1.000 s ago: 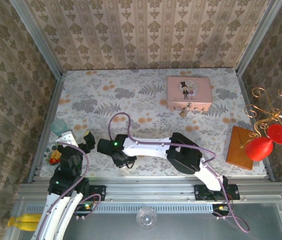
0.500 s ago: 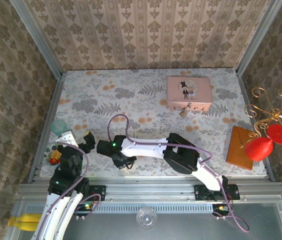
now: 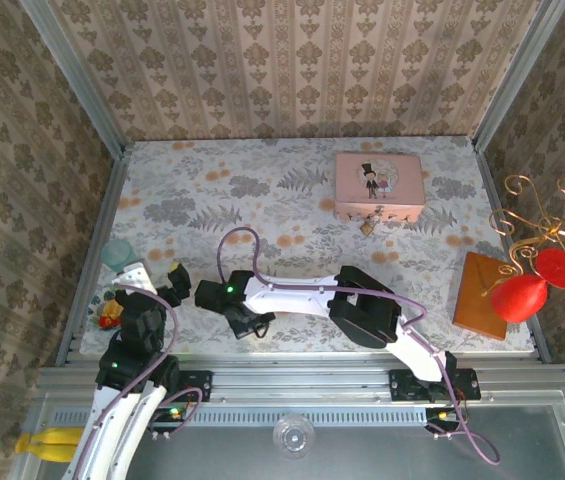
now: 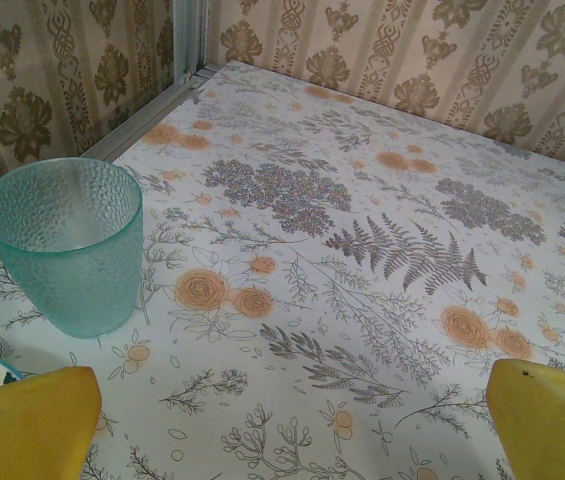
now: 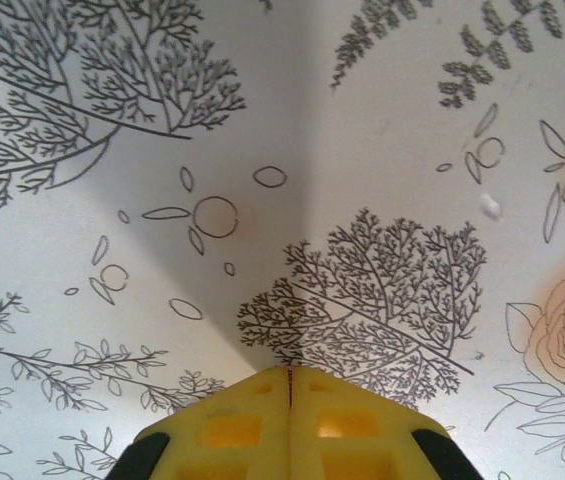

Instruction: Unlock the padlock with the key

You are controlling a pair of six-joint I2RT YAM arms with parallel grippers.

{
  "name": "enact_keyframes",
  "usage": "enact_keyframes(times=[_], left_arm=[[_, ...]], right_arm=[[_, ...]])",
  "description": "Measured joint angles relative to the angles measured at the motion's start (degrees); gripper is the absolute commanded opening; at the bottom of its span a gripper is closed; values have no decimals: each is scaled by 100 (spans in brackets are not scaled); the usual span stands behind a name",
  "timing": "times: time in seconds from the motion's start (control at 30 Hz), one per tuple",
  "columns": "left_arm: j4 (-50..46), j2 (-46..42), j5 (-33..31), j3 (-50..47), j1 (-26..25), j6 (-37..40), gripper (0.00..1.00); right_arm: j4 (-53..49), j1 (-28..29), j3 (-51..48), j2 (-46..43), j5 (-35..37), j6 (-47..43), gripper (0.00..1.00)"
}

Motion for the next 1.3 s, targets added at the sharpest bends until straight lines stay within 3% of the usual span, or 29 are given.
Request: enact_keyframes(times=[0.17,0.3,0.6,0.77,1.0,1.3], left_arm=[[98,164,68,0,2,4,100],[518,706,487,-9,33,72,100],[2218,2876,2855,-15,-48,308,94],[3191,3265,3838,-15,-638,365,91],[4494,3394,3989,-291,-1650,1036,81],[5969,4483,4142,-466,-2479,2645,76]], right_arm=[[343,-133,-710,-487,-2,140,0],[719,-442,-1305,-1150,9,251,0],[2048,-1513,-2555,-3209,245,549,0],[2680,-1777,-2929,-3794,256,601,0],[3051,-2009,-2962,-4240,94,575,0],[3388,-2017,-3320,-4983,-354,428,0]])
